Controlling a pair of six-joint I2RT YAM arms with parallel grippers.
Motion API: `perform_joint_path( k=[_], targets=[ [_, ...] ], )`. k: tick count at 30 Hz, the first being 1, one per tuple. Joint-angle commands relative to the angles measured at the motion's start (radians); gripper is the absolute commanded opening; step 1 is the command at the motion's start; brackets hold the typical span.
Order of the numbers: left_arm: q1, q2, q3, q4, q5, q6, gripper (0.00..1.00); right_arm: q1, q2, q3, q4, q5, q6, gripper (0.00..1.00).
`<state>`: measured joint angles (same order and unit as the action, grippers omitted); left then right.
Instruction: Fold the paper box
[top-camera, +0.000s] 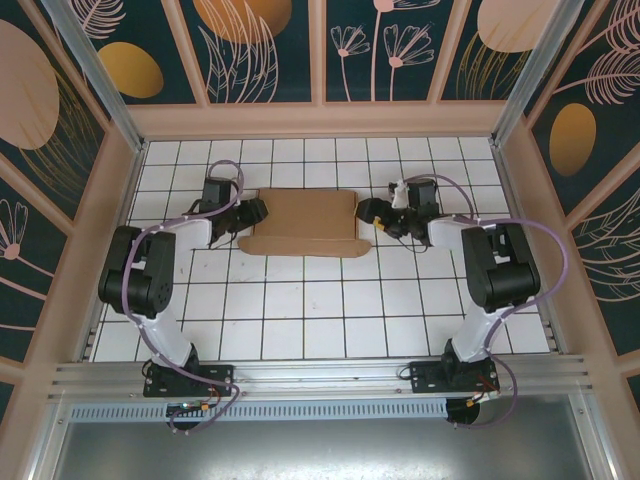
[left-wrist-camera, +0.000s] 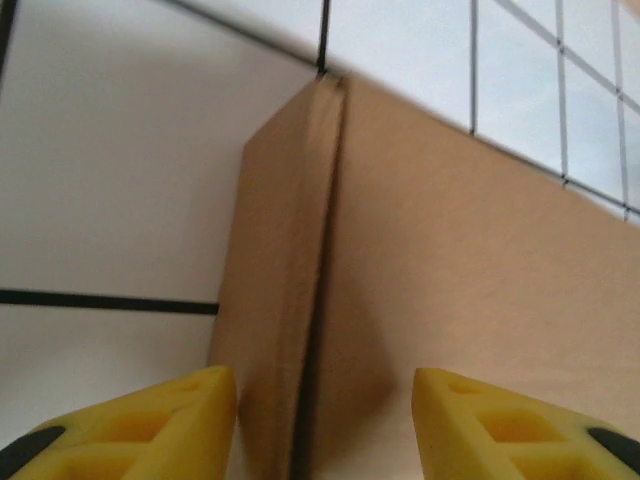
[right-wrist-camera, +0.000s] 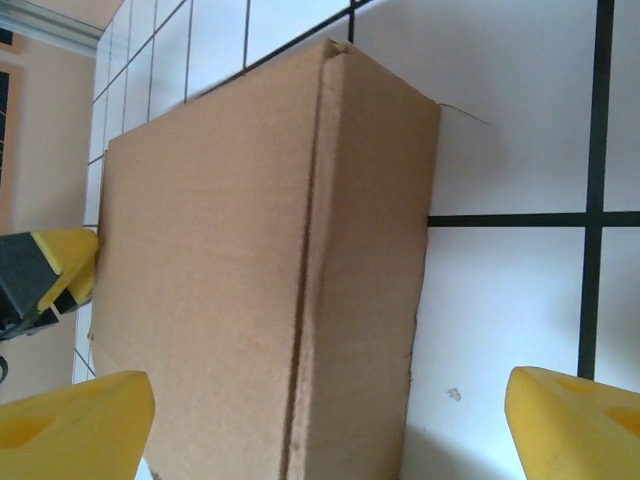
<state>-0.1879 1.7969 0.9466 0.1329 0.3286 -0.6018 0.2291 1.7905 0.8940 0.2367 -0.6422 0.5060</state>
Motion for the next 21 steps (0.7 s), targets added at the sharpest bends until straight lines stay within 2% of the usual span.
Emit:
perform_joint_path(
  k=[1, 7, 10, 15, 17, 21],
  targets=[
    [0.016, 0.031, 0.020, 0.051, 0.076, 0.014, 0.44, 0.002, 0.052, 0.037, 0.025, -0.041, 0.018, 0.91],
    [0.059, 0.084, 0.020, 0.072, 0.137, -0.006, 0.38, 0.010, 0.085, 0.029, 0.052, -0.023, 0.024, 0.90],
    [0.085, 0.115, -0.005, 0.098, 0.161, -0.025, 0.34, 0.003, 0.091, 0.013, 0.092, -0.011, 0.065, 0.85],
    [0.122, 0.181, -0.011, 0.116, 0.241, -0.069, 0.32, -0.011, 0.118, -0.024, 0.258, -0.090, 0.178, 0.81],
    [0.127, 0.204, 0.000, 0.109, 0.274, -0.071, 0.29, -0.011, 0.133, -0.009, 0.261, -0.106, 0.199, 0.79],
    [0.134, 0.236, 0.017, 0.087, 0.299, -0.057, 0.25, -0.010, 0.176, 0.061, 0.176, -0.150, 0.208, 0.85]
  ],
)
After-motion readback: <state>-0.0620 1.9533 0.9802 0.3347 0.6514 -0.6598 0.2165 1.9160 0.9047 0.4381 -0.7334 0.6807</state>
